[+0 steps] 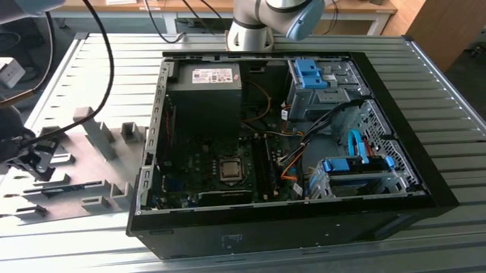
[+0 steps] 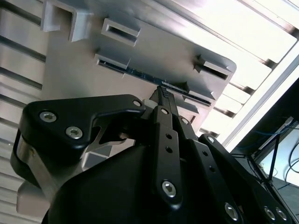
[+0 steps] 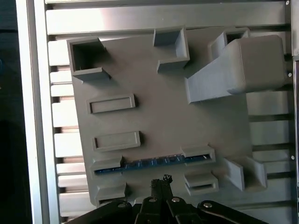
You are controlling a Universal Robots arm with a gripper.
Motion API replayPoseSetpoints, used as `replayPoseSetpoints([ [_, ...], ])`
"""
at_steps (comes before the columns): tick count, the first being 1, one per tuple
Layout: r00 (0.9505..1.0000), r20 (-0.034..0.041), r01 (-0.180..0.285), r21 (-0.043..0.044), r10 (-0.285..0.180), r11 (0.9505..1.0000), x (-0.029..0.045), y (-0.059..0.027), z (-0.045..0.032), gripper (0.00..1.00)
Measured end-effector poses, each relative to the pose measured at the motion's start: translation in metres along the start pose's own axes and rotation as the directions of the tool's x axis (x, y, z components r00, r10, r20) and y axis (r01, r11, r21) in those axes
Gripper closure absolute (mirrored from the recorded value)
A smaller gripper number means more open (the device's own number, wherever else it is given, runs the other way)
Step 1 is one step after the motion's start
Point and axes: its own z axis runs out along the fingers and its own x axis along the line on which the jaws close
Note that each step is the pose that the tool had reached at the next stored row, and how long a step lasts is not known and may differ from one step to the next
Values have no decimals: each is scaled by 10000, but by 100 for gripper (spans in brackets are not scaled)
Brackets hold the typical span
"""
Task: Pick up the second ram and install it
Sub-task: 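Reach for the second ram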
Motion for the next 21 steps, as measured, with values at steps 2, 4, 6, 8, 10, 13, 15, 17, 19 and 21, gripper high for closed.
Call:
replayPoseSetpoints([
  [2,10000,0,0,0,0,10000,-1,28,36,90],
  [4,10000,0,0,0,0,10000,0,45,72,90],
  [6,10000,0,2,0,-2,10000,0,52,108,90],
  [8,10000,0,21,0,-21,10000,2,53,144,90],
  [10,10000,2,90,-3,-90,10000,4,54,182,90],
  [13,9998,3,207,-6,-207,9998,5,56,235,90],
  [15,9998,3,209,-6,-209,9998,7,59,271,90],
  [17,9998,4,210,-6,-210,9998,7,61,307,90],
  [19,9998,3,210,-6,-210,9998,9,62,330,90],
  [21,9998,2,210,-5,-210,9998,9,62,329,90],
])
